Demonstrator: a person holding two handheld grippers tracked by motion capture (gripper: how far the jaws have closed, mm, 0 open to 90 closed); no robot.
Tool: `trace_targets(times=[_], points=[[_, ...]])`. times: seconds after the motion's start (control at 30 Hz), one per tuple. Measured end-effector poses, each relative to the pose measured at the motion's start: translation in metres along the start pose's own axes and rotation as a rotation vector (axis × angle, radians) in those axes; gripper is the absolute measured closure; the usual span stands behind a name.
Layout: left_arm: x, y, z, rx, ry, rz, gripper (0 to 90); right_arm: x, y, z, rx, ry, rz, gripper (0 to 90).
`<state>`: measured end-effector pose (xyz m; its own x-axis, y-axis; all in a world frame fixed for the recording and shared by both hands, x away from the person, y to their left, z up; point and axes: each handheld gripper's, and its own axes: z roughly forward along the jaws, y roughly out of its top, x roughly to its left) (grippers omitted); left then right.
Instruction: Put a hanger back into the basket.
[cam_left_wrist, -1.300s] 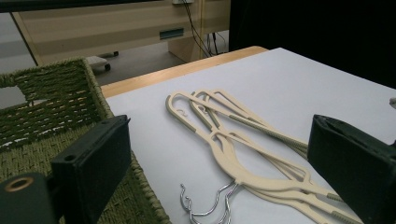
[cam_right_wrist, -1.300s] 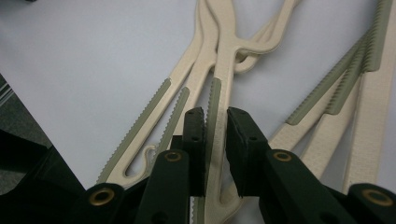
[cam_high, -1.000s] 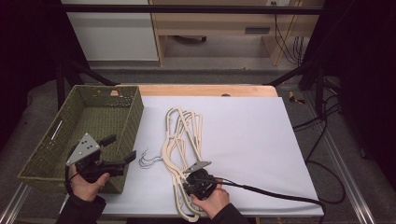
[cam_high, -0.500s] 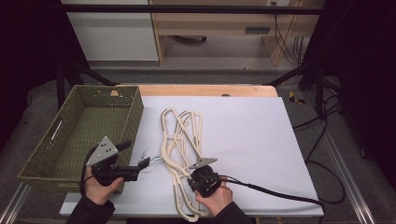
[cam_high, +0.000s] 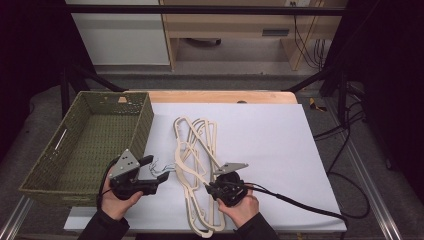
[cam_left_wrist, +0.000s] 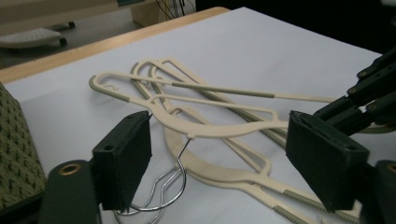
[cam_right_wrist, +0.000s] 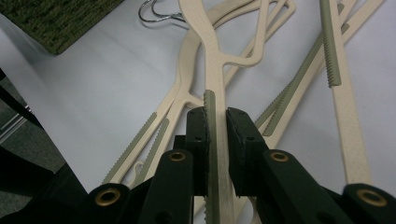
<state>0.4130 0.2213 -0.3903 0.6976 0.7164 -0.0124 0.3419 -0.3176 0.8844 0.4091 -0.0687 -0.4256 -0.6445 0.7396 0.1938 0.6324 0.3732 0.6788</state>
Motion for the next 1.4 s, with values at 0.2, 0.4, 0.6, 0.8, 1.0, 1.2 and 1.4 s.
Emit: trace_targets(times=[0.2,0.4,0.6,0.8,1.0,1.2,1.4], points=[[-0.006,0.003,0.017,0.057,0.023,-0.010,38.6,0.001,0.000,-0.002,0.006,-0.005,0.000,80.0],[-0.006,0.001,0.039,0.120,0.019,-0.002,42.2,0.000,-0.004,-0.006,0.010,0.004,-0.012,80.0],[0.002,-0.009,0.056,0.205,0.026,0.017,50.6,-0.003,-0.008,-0.010,0.018,0.009,-0.029,80.0],[0.009,-0.015,0.063,0.249,-0.014,0.023,63.8,-0.002,-0.011,-0.008,0.028,0.000,-0.047,80.0],[0.007,-0.019,0.072,0.292,-0.038,0.064,70.9,-0.002,-0.013,-0.008,0.029,0.004,-0.062,80.0],[0.006,-0.020,0.073,0.312,-0.058,0.098,81.6,-0.003,-0.015,-0.007,0.028,0.013,-0.079,80.0],[0.001,-0.017,0.070,0.331,-0.048,0.136,83.1,-0.002,-0.016,-0.008,0.044,0.017,-0.071,79.7]])
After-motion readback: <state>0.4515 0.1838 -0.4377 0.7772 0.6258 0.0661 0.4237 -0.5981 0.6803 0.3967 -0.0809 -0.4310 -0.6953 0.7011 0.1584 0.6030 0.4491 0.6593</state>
